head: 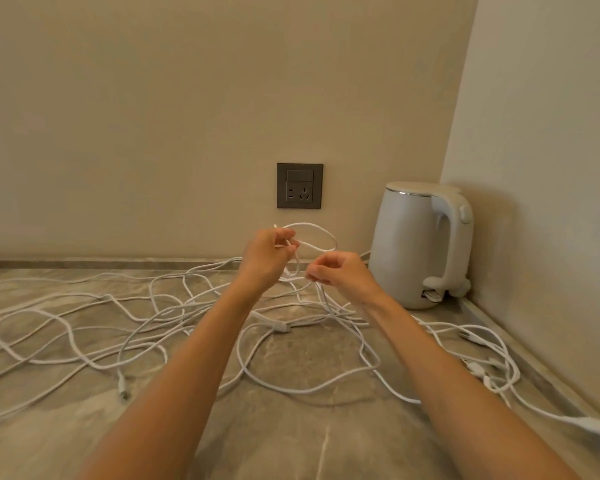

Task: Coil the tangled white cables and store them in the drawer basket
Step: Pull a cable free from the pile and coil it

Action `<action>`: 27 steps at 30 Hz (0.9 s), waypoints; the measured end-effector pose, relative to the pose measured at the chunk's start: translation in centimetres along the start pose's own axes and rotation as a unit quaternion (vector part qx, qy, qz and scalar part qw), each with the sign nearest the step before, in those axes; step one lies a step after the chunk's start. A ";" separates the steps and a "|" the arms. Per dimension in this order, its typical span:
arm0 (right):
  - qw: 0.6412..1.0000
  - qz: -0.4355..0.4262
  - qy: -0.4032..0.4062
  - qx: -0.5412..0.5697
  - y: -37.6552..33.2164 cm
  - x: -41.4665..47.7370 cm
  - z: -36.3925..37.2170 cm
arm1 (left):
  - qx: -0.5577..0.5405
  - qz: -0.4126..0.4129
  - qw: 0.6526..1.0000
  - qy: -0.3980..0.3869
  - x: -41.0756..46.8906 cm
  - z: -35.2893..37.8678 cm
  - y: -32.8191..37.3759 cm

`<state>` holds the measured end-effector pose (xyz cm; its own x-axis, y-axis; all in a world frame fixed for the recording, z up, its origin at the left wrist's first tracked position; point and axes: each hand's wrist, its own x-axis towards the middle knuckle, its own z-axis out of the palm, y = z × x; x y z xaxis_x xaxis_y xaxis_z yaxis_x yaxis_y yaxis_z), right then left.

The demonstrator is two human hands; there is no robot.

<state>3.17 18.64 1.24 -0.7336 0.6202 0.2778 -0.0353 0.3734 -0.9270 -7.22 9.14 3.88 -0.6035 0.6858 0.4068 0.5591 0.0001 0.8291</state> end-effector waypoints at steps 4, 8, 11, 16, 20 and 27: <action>1.000 0.005 -0.001 0.027 0.2 1.0 0.0 | -0.027 -0.009 1.000 -0.013 0.7 -0.2 0.2; 0.999 -0.019 0.036 -0.007 0.2 1.6 0.3 | 0.014 0.001 1.000 -0.018 1.0 -0.2 0.4; 0.999 -0.033 0.023 -0.006 0.0 1.8 0.5 | 0.037 0.011 0.999 -0.026 1.3 -0.5 0.2; 0.997 0.011 -0.072 0.021 -0.8 1.9 -0.6 | 0.084 0.048 0.995 0.012 1.2 -1.6 0.2; 0.969 0.061 -0.116 0.208 -1.6 2.0 -1.5 | 0.066 0.033 0.997 -0.003 1.4 -2.0 -0.1; 0.876 0.151 -0.201 0.412 -2.4 1.5 -1.5 | 0.005 0.025 0.998 -0.050 1.4 -1.7 -0.2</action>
<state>3.14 19.73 4.25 -0.9676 0.2506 0.0300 -0.1543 -0.4935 -0.8559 -9.17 8.85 5.00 -0.5154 0.7548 0.4058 0.5931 -0.0276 0.8046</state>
